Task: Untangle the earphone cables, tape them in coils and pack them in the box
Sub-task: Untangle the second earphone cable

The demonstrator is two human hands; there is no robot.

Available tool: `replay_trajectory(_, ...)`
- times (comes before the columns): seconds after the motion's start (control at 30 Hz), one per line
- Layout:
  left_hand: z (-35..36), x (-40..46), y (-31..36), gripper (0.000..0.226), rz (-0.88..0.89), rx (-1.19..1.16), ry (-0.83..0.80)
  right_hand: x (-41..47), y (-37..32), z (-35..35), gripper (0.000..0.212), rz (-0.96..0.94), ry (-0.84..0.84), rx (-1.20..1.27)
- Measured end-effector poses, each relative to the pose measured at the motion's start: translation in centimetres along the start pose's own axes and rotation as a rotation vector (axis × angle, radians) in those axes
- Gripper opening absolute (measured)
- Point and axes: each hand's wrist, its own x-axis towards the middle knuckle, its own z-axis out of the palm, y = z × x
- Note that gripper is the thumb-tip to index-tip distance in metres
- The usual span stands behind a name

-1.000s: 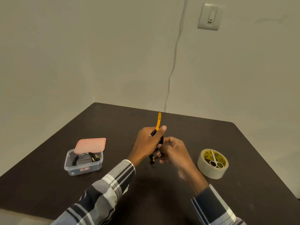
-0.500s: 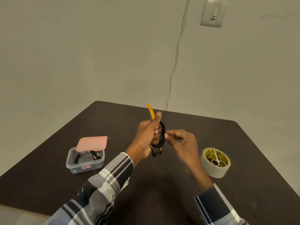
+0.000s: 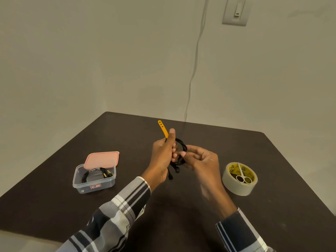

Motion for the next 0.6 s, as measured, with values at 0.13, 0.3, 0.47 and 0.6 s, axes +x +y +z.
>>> replay_trajectory(0.13, -1.9, -0.6, -0.8, 0.047, 0.014, 0.151, -0.022, 0.4, -0.3, -1.1, 0.024, 0.041, 0.028, -0.015)
replay_trajectory(0.3, -4.4, -1.0, -1.4, 0.031, 0.006, 0.321, -0.120, 0.6, 0.3, -1.9, 0.016, 0.097, 0.020, -0.054)
replay_trajectory(0.47, -6.5, -0.9, -2.8, 0.014, 0.041, 0.508, -0.103, 0.5, 2.1, -1.4, 0.017, 0.186, 0.041, -0.121)
replay_trajectory(0.6, -7.1, -0.8, -3.6, 0.030, 0.140, 0.950, -0.057, 0.4, 4.0, -1.0, 0.019, 0.263, 0.056, -0.219)
